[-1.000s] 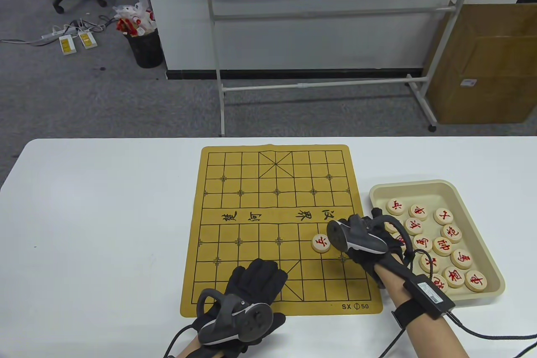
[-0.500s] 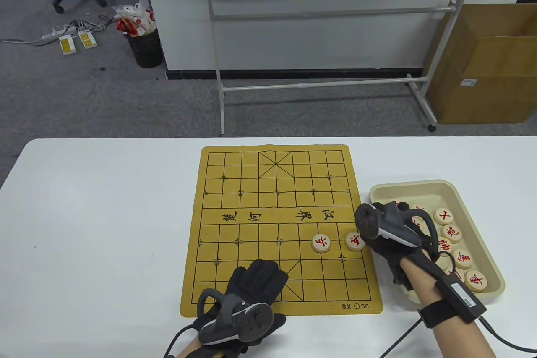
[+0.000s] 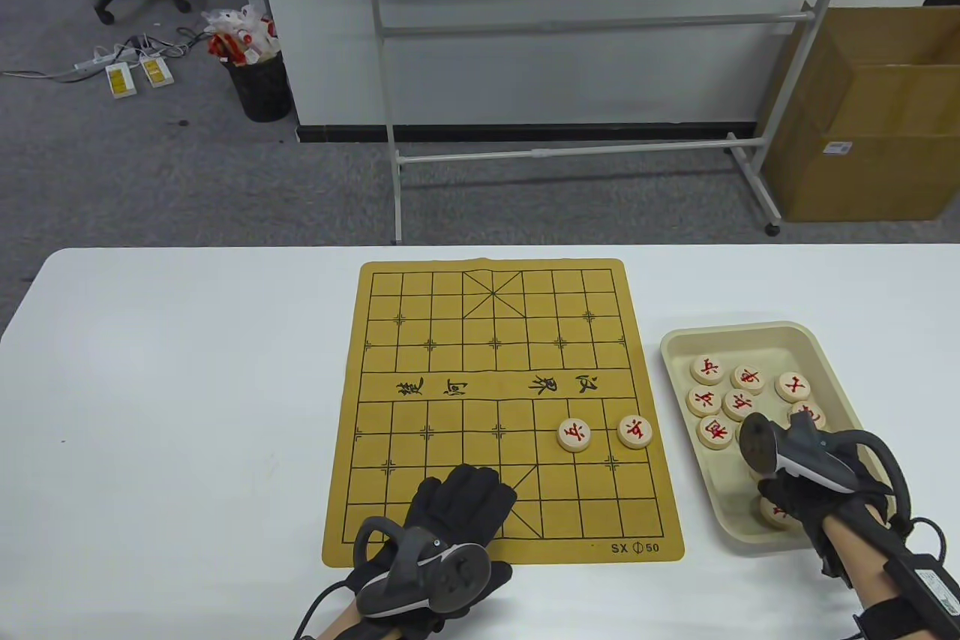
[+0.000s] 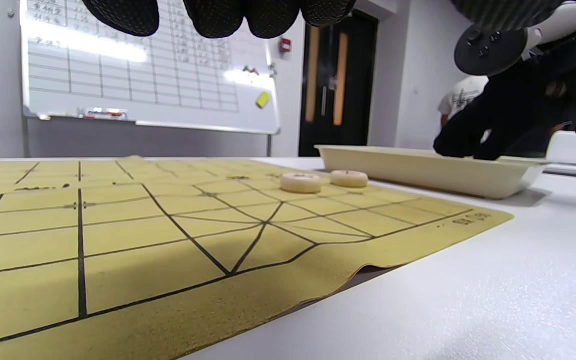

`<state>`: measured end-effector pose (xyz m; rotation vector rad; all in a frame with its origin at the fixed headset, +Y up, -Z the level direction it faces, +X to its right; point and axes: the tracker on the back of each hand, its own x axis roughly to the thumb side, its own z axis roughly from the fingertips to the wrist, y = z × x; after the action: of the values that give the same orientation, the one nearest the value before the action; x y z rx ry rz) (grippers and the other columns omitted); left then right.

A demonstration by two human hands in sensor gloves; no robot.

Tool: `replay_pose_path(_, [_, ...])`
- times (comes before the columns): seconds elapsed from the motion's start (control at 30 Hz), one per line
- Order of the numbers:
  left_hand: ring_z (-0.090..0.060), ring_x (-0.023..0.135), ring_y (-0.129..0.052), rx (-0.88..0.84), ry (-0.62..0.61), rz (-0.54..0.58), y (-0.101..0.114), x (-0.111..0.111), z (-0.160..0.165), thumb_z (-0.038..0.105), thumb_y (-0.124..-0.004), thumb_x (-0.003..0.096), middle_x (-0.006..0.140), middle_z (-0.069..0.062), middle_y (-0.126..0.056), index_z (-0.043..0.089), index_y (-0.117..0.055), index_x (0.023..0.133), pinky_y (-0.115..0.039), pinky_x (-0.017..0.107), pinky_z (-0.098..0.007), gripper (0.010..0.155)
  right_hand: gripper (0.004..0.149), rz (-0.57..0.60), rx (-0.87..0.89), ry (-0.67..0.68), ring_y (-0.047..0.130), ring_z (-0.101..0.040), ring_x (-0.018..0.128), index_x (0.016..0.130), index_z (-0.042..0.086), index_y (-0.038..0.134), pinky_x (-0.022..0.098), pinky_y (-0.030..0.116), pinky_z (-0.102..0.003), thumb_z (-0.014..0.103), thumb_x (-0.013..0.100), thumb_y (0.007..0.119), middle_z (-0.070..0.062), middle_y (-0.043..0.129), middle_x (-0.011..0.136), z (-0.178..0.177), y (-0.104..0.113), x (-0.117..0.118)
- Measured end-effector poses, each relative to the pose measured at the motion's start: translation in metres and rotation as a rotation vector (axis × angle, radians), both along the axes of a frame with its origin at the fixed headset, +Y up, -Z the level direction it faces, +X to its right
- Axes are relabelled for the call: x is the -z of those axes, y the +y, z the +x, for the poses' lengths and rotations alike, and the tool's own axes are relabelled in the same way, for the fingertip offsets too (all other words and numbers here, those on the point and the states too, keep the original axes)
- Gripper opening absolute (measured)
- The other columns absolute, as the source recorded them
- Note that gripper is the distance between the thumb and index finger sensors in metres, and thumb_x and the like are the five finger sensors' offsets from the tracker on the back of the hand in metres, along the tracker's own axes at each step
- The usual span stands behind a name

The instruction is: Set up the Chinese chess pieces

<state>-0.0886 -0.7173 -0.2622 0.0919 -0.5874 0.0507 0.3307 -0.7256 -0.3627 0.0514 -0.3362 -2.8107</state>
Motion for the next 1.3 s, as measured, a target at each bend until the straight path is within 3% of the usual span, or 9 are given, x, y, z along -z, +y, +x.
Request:
replay_pose_path(0.23, [-0.035,0.112,-0.042,0.004,0.006,-0.003,0.0,0.0,0.0,0.063,-0.06,0.0379,0.119,-0.007,-0.036,0.025,-0.035,0.11,-0.049,0.077,-0.064,0.086,0.08,-0.018,-0.053,-0.006,0.071,-0.036,0.103,0.11,0.021,0.055,0.077,0.049,-0.064,0.051,0.041,0.083,-0.008,0.067,0.112,-0.007,-0.014,0.008])
replay_pose_path(0.57, [-0.035,0.112,-0.042,-0.004,0.004,-0.006,0.0,0.001,0.0,0.063,-0.061,0.038,0.119,-0.007,-0.036,0.025,-0.035,0.11,-0.048,0.077,-0.064,0.086,0.08,0.029,-0.149,-0.021,0.087,-0.03,0.092,0.108,0.018,0.058,0.076,0.053,-0.064,0.05,0.04,0.086,-0.005,0.085,0.099,-0.019,-0.022,0.016])
replay_pose_path(0.97, [-0.035,0.112,-0.042,-0.009,0.006,0.001,0.0,0.001,-0.001,0.063,-0.061,0.0378,0.119,-0.008,-0.036,0.025,-0.035,0.11,-0.048,0.077,-0.064,0.086,0.082,0.04,-0.13,-0.017,0.087,-0.033,0.09,0.109,0.015,0.057,0.075,0.05,-0.068,0.048,0.04,0.088,-0.007,0.086,0.098,-0.021,-0.027,0.018])
replay_pose_path(1.07, [-0.035,0.112,-0.042,-0.01,0.008,0.002,0.0,0.001,-0.001,0.063,-0.061,0.0379,0.119,-0.007,-0.036,0.025,-0.035,0.11,-0.048,0.077,-0.064,0.086,0.081,0.103,-0.145,0.012,0.089,-0.033,0.088,0.107,0.015,0.059,0.075,0.051,-0.068,0.049,0.039,0.088,-0.009,0.083,0.099,-0.024,-0.018,0.013])
replay_pose_path(1.17, [-0.035,0.112,-0.041,-0.012,0.011,0.004,0.002,0.001,-0.002,0.063,-0.061,0.0378,0.119,-0.007,-0.035,0.025,-0.034,0.111,-0.048,0.078,-0.064,0.086,0.078,0.225,-0.147,0.075,0.097,-0.03,0.08,0.105,0.015,0.061,0.074,0.059,-0.065,0.049,0.039,0.088,-0.011,0.08,0.1,-0.033,0.006,0.007])
replay_pose_path(1.3, [-0.035,0.112,-0.041,-0.038,0.018,0.013,0.006,0.001,-0.005,0.063,-0.061,0.0378,0.119,-0.007,-0.035,0.025,-0.034,0.111,-0.048,0.078,-0.064,0.086,0.074,0.323,0.011,0.199,0.099,-0.03,0.078,0.103,0.017,0.065,0.072,0.065,-0.063,0.047,0.039,0.089,-0.014,0.079,0.1,-0.064,0.043,-0.006])
